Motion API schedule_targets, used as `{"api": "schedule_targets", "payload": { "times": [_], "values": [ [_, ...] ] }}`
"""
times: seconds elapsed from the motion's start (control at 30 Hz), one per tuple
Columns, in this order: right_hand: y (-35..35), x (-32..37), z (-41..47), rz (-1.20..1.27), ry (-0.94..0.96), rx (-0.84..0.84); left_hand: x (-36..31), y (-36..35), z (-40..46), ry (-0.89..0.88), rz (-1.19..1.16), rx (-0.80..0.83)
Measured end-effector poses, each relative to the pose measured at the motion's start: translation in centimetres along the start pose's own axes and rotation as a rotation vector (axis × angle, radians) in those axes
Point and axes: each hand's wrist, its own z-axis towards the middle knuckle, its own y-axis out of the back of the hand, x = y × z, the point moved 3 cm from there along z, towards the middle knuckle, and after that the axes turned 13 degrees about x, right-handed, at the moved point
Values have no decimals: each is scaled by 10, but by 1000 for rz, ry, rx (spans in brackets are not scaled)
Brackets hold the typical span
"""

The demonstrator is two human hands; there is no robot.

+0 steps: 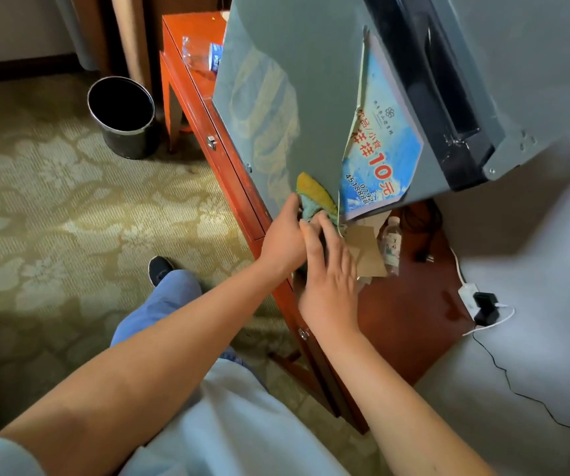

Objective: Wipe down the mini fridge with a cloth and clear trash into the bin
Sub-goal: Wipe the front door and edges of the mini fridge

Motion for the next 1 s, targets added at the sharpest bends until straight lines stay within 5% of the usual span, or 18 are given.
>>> {"api": "schedule_targets", "payload": {
  "times": [0.1,0.33,0.57,0.8,0.9,1.0],
  "values": [
    [-8,0,-7,23,-28,47,4,-2,-5,66,17,78],
    [15,-18,-15,-37,16,-167,-29,-17,-17,-144,30,-33],
    [-15,-15,-12,46,-117,69,16,-17,-12,143,15,75],
    [7,-24,-15,119,-76,-185,-6,-22,-10,-62,21,-20],
    [-11,-25,-8,104,-115,-60,17,-22,-5,7,44,-6],
    [-36,-21,3,95,-130,221,49,-17,3,265,-15,64]
  ]
}}
